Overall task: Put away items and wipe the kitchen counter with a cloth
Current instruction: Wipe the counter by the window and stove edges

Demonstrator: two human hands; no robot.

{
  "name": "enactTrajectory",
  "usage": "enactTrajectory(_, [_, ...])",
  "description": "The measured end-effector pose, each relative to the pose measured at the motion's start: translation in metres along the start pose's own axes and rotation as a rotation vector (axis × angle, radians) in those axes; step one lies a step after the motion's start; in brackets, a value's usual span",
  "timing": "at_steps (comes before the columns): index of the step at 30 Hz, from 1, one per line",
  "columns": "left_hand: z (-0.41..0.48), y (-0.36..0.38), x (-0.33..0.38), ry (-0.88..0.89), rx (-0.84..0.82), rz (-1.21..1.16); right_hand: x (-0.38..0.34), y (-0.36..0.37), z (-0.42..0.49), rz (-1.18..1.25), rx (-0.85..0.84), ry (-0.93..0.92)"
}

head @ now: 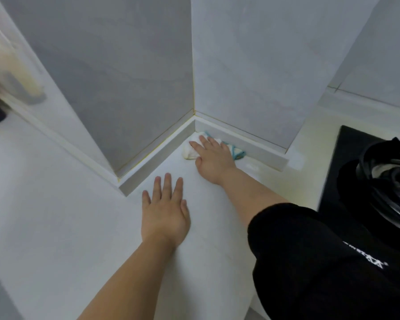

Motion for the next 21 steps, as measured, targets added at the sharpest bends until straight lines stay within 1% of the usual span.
enactTrajectory(2, [-0.002,-0.001,0.001,0.003,0.000,-0.010,0.005,-0.002,-0.010,0.009,0.006,-0.011])
enactTrajectory(6, [-0.002,-0.003,0.000,-0.002,-0.016,-0.025,0.053,-0.006,-0.073,0.056,0.126,0.042])
enactTrajectory(8, [-0.003,-0.003,0.000,0.007,-0.019,-0.024,0.079,-0.008,-0.112,0.069,0.162,0.121])
enactTrajectory(10, [-0.002,-0.003,-0.001,0.012,-0.023,-0.026,0.088,-0.006,-0.134,0.059,0.158,0.224])
enactTrajectory(12, [-0.002,-0.002,-0.001,0.009,-0.016,-0.039,0.078,-0.005,-0.137,0.016,0.163,0.329])
enactTrajectory(14, [-0.002,-0.002,-0.001,0.010,-0.016,-0.048,0.064,-0.003,-0.124,-0.034,0.128,0.381])
enactTrajectory(16, [-0.002,-0.003,-0.001,0.012,-0.014,-0.050,0.051,-0.001,-0.103,-0.045,0.096,0.350])
enactTrajectory(21, [0.000,-0.004,0.000,0.009,-0.009,-0.037,0.020,-0.004,-0.032,-0.062,0.042,0.147])
Point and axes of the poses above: each hand's wrist, its own z-axis towards the middle knuckle, its own y-axis out of the palm, x = y × z, the point moved 3 cm from there along z, towards the middle knuckle, and after that the axes turned 1 degree about z, right-handed, at the moved point
